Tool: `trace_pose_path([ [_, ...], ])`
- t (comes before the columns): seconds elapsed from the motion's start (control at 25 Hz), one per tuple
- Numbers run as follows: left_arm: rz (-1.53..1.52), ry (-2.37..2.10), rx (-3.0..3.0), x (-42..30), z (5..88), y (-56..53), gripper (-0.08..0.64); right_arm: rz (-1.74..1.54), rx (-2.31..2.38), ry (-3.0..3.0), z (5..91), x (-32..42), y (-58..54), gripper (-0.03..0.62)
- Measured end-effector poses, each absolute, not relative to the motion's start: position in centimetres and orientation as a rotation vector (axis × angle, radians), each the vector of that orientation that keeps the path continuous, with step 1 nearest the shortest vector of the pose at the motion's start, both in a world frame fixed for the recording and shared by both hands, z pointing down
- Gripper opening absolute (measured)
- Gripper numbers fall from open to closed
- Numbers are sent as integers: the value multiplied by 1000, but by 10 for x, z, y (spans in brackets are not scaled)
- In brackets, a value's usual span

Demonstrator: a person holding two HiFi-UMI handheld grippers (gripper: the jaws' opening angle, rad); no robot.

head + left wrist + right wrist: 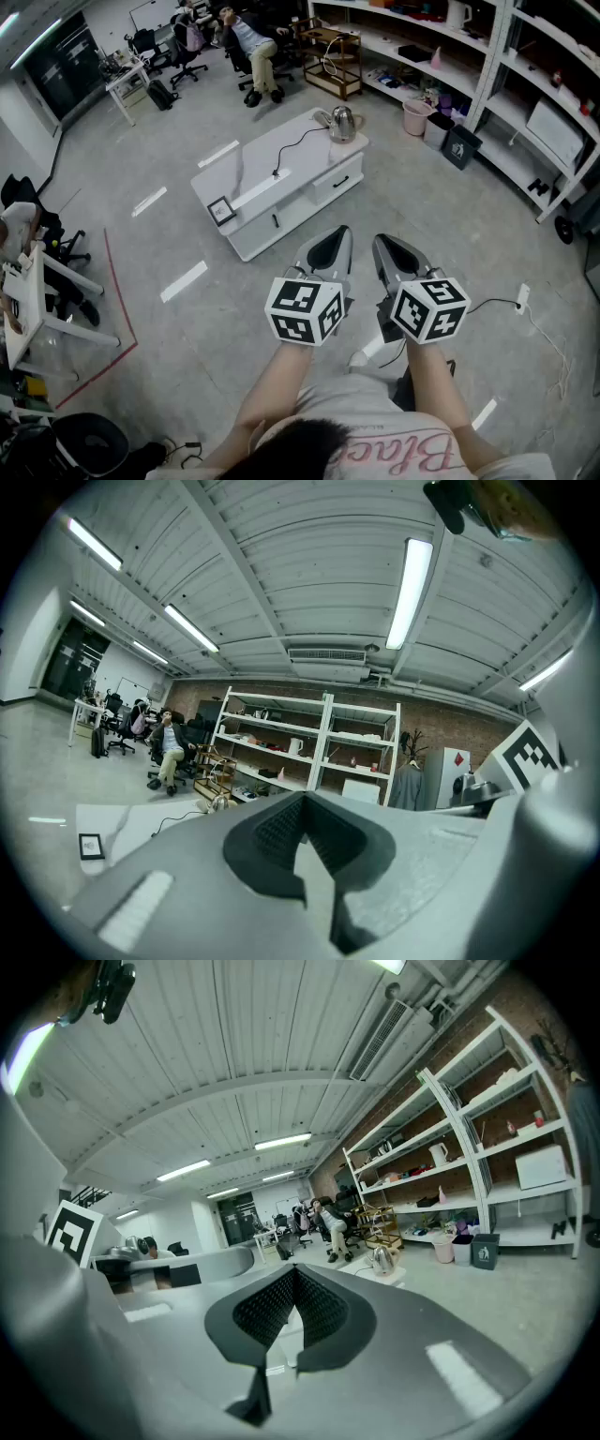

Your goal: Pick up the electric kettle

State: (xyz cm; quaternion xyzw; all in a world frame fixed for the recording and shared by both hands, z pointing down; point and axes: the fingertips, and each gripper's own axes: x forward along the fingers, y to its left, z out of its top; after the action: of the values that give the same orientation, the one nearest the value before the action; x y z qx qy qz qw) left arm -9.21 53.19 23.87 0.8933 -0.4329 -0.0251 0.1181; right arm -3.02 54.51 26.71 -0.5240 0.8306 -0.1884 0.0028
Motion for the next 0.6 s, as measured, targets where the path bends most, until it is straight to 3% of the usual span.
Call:
trace_pose_path([
  [0.6,-113,-1336,2588,-64,239,521,8,-415,-1604,2671,255,5,539,23],
])
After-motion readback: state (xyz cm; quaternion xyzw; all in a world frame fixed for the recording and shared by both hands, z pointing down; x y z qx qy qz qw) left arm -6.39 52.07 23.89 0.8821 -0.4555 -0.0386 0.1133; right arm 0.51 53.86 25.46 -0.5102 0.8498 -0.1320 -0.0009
